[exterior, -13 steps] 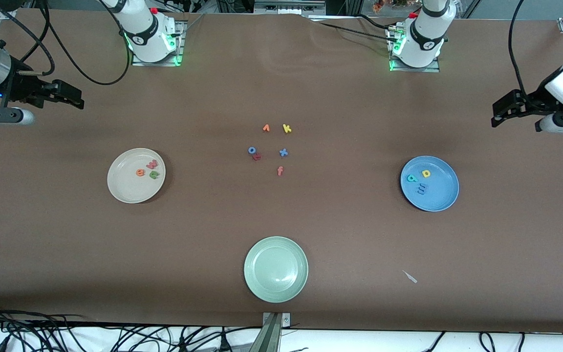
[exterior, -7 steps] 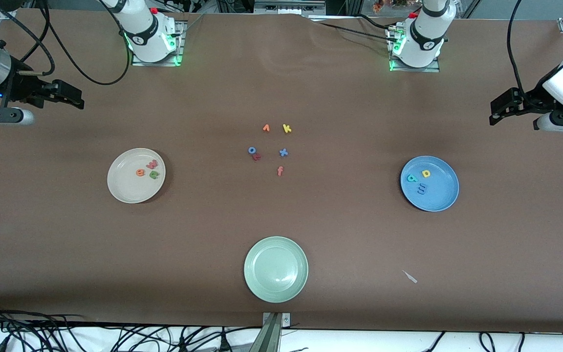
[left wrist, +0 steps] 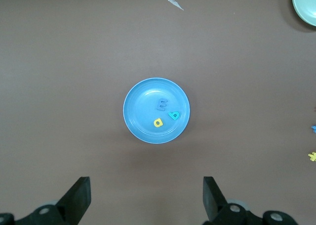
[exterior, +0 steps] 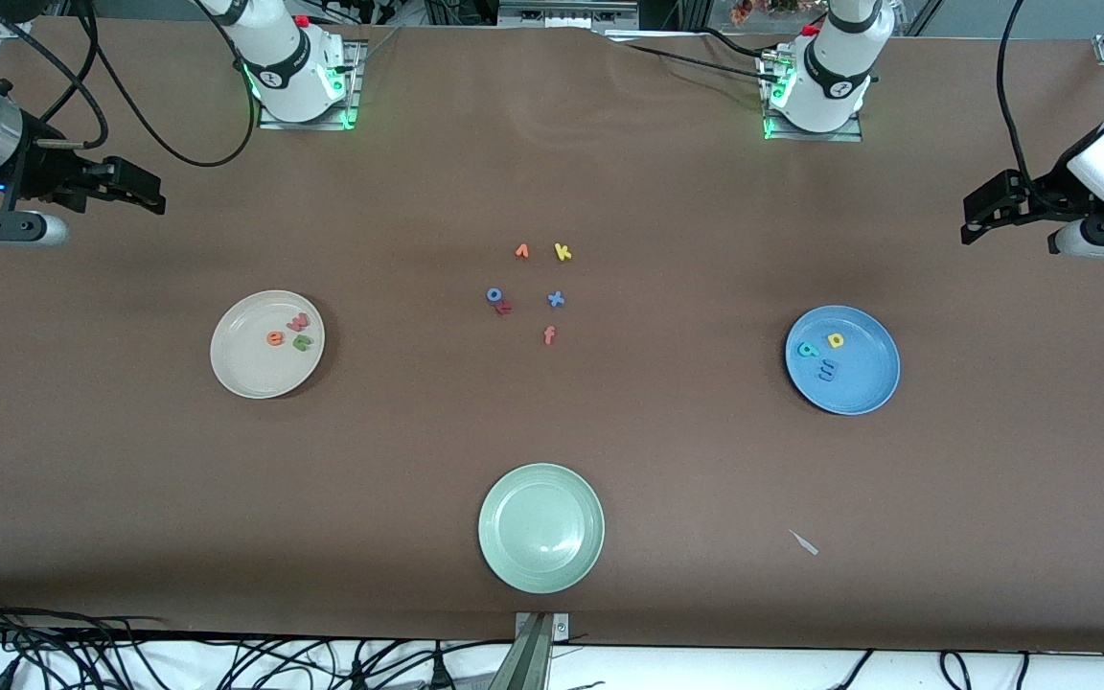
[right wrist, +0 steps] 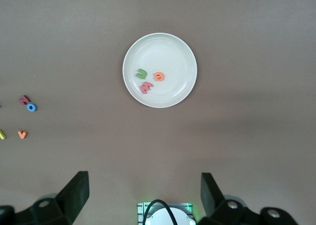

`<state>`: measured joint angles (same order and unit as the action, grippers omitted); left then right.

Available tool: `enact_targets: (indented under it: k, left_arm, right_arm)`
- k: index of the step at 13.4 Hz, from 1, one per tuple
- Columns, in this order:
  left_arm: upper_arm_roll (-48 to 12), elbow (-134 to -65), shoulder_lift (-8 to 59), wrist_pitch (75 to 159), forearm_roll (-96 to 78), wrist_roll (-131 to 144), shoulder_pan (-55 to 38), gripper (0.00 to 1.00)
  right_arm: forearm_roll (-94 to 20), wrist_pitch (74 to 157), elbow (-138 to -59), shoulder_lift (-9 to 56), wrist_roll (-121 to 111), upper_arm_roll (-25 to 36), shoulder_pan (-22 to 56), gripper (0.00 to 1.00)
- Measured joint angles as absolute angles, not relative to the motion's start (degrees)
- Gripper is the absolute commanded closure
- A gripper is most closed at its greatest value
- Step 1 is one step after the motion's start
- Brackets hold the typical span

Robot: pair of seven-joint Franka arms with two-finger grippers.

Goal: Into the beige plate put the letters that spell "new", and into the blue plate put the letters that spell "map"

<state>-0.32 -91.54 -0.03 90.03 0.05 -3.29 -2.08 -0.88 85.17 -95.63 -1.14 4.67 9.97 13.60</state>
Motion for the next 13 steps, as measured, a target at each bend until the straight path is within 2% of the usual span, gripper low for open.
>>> enact_targets:
  k: [13]
  left_arm:
    - [-0.41, -91.5, 0.06, 88.67, 0.05, -3.29, -2.44, 0.0]
  right_arm:
    - [-0.88, 90.76, -95.63, -0.73, 4.69, 9.98, 13.59, 0.0]
